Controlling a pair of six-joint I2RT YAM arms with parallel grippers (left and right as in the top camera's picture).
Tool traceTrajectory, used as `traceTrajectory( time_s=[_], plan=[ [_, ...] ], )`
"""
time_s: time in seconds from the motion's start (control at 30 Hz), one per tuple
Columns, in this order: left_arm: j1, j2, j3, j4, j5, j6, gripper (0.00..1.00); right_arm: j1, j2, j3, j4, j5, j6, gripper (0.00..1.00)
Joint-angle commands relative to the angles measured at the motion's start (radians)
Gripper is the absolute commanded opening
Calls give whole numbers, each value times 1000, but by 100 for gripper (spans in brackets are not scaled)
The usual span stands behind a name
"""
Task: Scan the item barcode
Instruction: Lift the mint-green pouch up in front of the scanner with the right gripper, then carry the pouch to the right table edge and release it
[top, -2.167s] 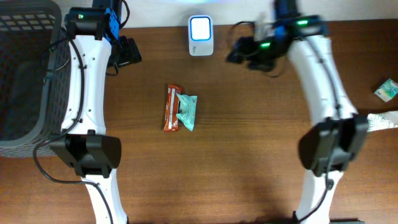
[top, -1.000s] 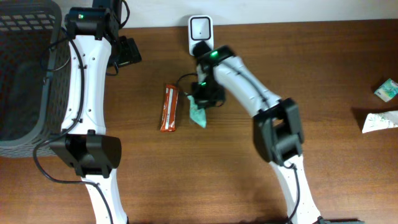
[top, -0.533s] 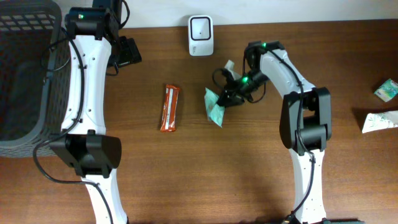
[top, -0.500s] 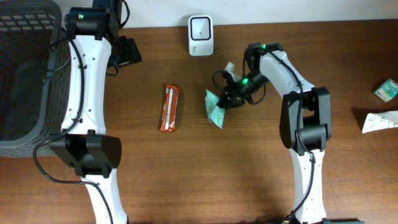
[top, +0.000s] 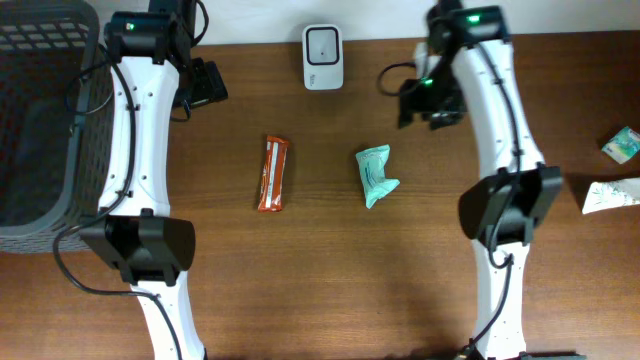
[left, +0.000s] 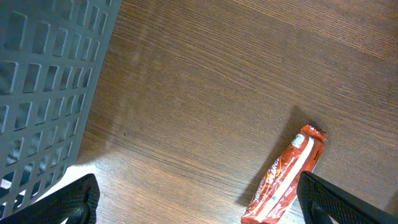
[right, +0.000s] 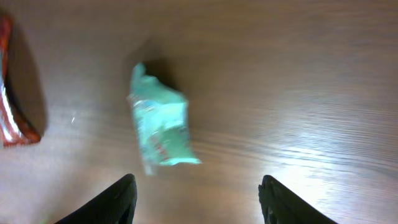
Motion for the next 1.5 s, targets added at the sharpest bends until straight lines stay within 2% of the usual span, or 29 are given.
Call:
traceTrajectory(
  time_s=[0.0, 0.13, 0.2, 0.27, 0.43, 0.53, 0.57, 0.6, 0.63, 0.7, 0.73, 0.8, 0.87, 0.9, 0.93, 1.0, 1.13, 1.2, 1.33, 1.47],
  plan=[
    [-2, -10, 6, -1, -11, 9, 99, 115, -6, -51, -5, 60, 13, 61],
    [-2, -10, 6, -1, -11, 9, 99, 225, -6, -187, 48, 200, 118, 61],
    [-2, -10, 6, -2, -11, 9, 99, 262, -6, -287, 138, 214, 152, 53],
    [-2, -10, 6, -1, -11, 9, 99, 293, -6, -386, 200, 364, 259, 53],
    [-2, -10, 6, -2, -11, 9, 99, 283, -6, -483, 279, 402, 273, 51],
    [-2, -10, 6, -1, -11, 9, 99, 282, -6, -510, 340, 379, 273, 41],
    [-2, -10, 6, -1, -11, 9, 99, 282, -6, -515, 356, 372, 273, 33],
    [-2, -10, 6, -1, -11, 9, 99, 282, -6, -513, 371, 371, 273, 17],
    [-2, -10, 6, -1, -11, 9, 99, 281, -6, -491, 373, 364, 273, 10],
    [-2, -10, 6, -1, -11, 9, 99, 280, -7, -408, 367, 361, 270, 5],
    [-2, -10, 6, -1, -11, 9, 99, 278, -7, -304, 362, 364, 257, 4],
    [-2, -10, 6, -1, -11, 9, 99, 272, -7, -175, 381, 365, 227, 4],
    [-2, -10, 6, -1, -11, 9, 99, 258, -7, -48, 523, 364, 173, 4],
    [-2, -10, 6, -1, -11, 9, 99, 249, -7, -33, 626, 364, 171, 4],
    [-2, -10, 6, -1, -11, 9, 99, 241, -6, -38, 805, 353, 172, 4],
    [-2, -10, 6, -1, -11, 9, 99, 236, 10, -67, 1003, 296, 172, 4],
    [-2, -10, 6, -1, -11, 9, 99, 236, 92, -95, 1269, 192, 194, 4],
    [-2, -10, 6, -2, -11, 9, 99, 235, 127, -95, 1294, 191, 240, 4],
    [-2, -10, 6, -1, -11, 9, 99, 226, 132, -95, 1278, 192, 240, 4],
    [-2, -10, 6, -1, -11, 9, 99, 113, 15, -92, 1132, 287, 240, 4]
  ],
)
